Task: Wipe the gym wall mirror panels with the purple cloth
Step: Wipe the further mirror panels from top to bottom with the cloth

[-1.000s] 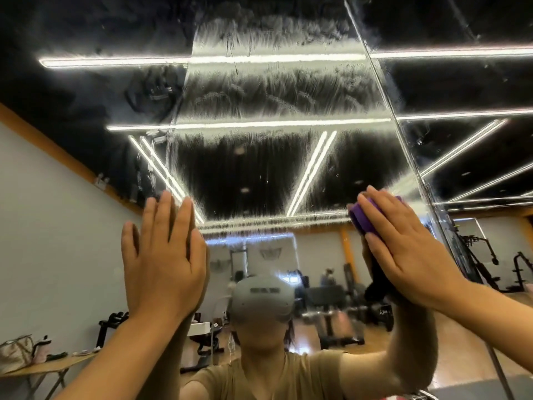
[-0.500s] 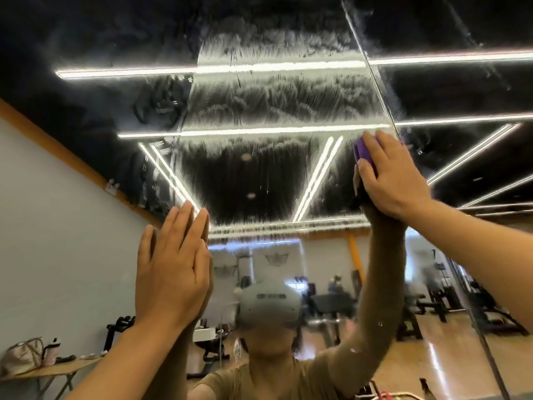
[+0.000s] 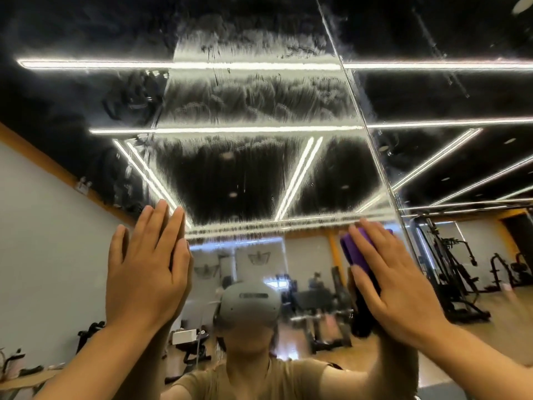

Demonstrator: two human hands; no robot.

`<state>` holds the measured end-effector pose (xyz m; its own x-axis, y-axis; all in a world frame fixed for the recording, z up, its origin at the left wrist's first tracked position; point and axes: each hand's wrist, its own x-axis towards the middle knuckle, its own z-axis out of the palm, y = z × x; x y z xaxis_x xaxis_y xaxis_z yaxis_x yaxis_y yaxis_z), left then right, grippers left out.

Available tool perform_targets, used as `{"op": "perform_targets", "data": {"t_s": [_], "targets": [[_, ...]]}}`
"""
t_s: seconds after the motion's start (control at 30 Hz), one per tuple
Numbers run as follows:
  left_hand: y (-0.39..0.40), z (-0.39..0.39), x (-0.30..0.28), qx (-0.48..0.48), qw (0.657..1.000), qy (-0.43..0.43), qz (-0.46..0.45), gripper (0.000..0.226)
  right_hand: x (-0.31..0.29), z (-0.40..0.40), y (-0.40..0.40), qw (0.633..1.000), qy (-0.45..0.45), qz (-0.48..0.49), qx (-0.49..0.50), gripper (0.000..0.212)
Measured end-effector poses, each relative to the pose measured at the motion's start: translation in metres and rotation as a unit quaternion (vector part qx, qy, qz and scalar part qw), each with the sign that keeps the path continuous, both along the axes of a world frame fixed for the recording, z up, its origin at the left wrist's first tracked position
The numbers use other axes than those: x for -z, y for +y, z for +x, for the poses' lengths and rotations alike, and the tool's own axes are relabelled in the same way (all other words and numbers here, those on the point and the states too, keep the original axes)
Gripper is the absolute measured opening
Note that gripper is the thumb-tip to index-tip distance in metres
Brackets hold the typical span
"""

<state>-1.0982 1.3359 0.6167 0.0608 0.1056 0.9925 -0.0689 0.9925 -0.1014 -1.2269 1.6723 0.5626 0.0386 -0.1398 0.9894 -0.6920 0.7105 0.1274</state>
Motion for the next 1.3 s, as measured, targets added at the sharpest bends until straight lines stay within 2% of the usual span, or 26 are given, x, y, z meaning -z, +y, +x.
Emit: {"op": "perform_targets", "data": {"t_s": [0.23, 0.37, 0.5, 0.7, 0.83, 0.97, 1.03, 1.17, 1.3], "targets": [[0.001, -0.001, 0.0, -0.004, 1.0, -0.006, 0.009, 0.059, -0.143, 0.008, -0.016, 0.998, -0.037, -0.04, 0.013, 0.07], [0.0, 0.0, 0.0, -0.008, 1.0, -0.007, 0.006, 0.059, -0.183, 0.016, -0.035, 0.996, -0.052, -0.065, 0.022, 0.06], [0.002, 0.001, 0.0, 0.0, 1.0, -0.011, 0.007, 0.058, -0.147, 0.017, -0.036, 1.0, -0.016, -0.023, 0.015, 0.065], [0.003, 0.002, 0.001, -0.01, 1.0, -0.004, 0.005, 0.058, 0.017, 0.011, -0.02, 0.995, 0.044, 0.085, 0.02, 0.057], [0.004, 0.003, 0.001, -0.016, 1.0, -0.004, 0.009, 0.059, 0.069, 0.009, -0.004, 0.99, 0.05, 0.12, 0.054, 0.054], [0.006, 0.003, 0.0, -0.019, 1.0, -0.008, 0.014, 0.06, 0.06, 0.008, -0.002, 0.99, 0.033, 0.124, 0.05, 0.057], [0.006, 0.002, 0.0, -0.021, 1.0, -0.01, 0.013, 0.06, 0.04, 0.004, -0.001, 0.994, 0.022, 0.097, 0.045, 0.06], [0.005, 0.003, 0.0, -0.02, 1.0, -0.014, 0.013, 0.06, -0.033, 0.002, -0.004, 1.0, -0.023, 0.022, 0.003, 0.063], [0.004, 0.001, 0.0, -0.019, 1.0, -0.017, 0.013, 0.06, -0.104, 0.005, 0.001, 0.999, -0.046, -0.012, 0.021, 0.073]]}}
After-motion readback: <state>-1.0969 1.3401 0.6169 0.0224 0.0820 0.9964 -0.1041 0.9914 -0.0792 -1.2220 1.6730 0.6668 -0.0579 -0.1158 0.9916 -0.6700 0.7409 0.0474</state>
